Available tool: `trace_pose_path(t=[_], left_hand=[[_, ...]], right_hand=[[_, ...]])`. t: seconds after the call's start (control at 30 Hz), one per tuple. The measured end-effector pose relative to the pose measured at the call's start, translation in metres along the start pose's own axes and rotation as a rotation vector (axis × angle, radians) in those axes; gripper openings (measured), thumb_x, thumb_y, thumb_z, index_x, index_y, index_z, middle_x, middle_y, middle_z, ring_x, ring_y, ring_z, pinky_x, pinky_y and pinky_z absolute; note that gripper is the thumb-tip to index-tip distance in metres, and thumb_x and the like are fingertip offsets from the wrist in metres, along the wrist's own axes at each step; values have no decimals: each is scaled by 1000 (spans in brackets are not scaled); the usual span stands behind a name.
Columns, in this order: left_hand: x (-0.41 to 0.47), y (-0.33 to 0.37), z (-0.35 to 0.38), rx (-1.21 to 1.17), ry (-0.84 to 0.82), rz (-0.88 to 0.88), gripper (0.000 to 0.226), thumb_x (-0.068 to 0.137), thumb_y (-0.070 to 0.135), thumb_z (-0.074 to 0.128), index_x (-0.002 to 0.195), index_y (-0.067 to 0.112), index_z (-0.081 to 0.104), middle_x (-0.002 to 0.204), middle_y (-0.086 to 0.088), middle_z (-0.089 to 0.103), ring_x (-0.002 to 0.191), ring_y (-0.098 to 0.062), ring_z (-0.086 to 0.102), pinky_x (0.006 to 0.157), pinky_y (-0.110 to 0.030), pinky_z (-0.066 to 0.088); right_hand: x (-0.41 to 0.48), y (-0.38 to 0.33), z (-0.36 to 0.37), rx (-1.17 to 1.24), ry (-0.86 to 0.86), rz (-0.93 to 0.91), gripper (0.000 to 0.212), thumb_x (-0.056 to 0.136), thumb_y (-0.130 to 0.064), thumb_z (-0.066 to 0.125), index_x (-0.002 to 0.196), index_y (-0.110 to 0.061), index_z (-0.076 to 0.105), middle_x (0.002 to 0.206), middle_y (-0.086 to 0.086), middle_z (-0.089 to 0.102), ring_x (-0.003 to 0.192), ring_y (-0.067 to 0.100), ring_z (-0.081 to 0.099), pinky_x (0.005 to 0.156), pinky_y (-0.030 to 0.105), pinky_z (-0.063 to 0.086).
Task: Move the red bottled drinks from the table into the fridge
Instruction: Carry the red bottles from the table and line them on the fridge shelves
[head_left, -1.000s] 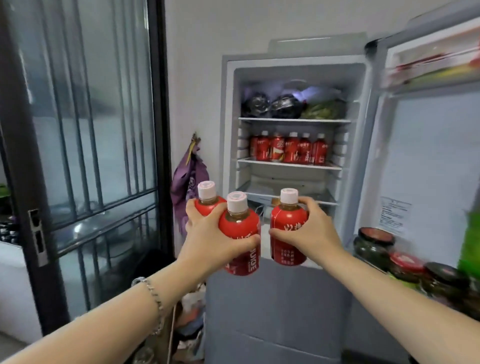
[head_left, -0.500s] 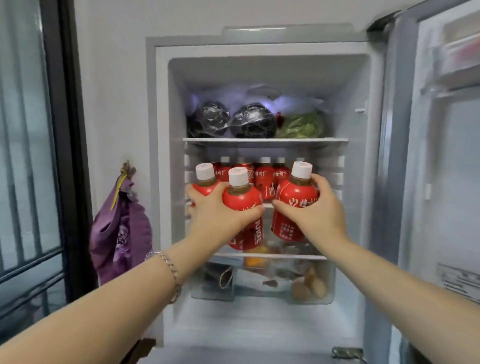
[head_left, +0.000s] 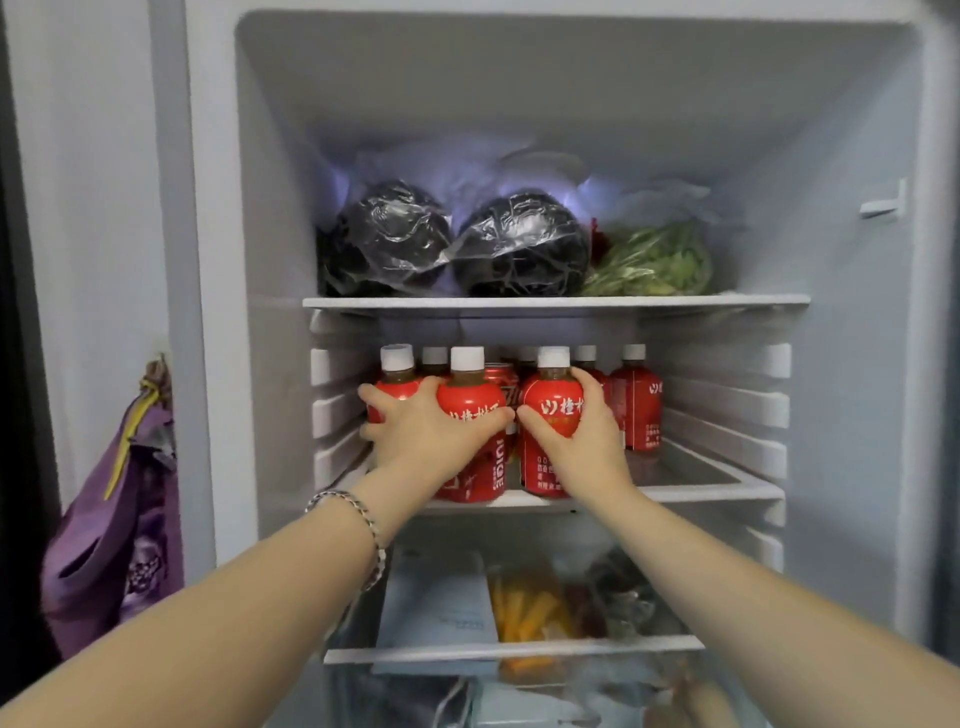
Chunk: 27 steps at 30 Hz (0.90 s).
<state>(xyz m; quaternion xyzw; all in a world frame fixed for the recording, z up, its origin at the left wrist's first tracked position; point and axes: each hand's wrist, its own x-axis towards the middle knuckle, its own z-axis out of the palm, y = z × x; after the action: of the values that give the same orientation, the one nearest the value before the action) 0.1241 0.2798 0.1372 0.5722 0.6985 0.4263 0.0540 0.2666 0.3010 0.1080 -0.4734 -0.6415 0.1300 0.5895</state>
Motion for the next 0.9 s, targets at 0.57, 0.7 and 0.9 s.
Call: trace_pose_path(t=[0.57,0.7,0.9], left_hand=[[19,-56,32,88,201,404,59,94,53,30,142,50,-4,150,-2,-35,137,-21,-33,112,-42,-14],[17,-53,36,220,146,362,64,93,57,28,132,54,-22,147,-1,-40,132,-28,-41,109,-55,-12],[30,-44,31,352,16,304,68,96,55,23,143,38,-23,151,-6,-33,134,-36,-35,111,-58,-7]], right_hand=[[3,8,45,-521,-157,-101,125,70,-72,57,139,-25,-36,148,16,-35,142,35,-20,116,53,3],[7,12,29,-491,-204,-35,127,68,-66,65,141,-28,-32,153,9,-27,145,28,-8,113,56,7],[11,1,24,-663,-286,31,124,73,-67,60,138,-25,-37,153,15,-25,145,31,-9,113,55,8]])
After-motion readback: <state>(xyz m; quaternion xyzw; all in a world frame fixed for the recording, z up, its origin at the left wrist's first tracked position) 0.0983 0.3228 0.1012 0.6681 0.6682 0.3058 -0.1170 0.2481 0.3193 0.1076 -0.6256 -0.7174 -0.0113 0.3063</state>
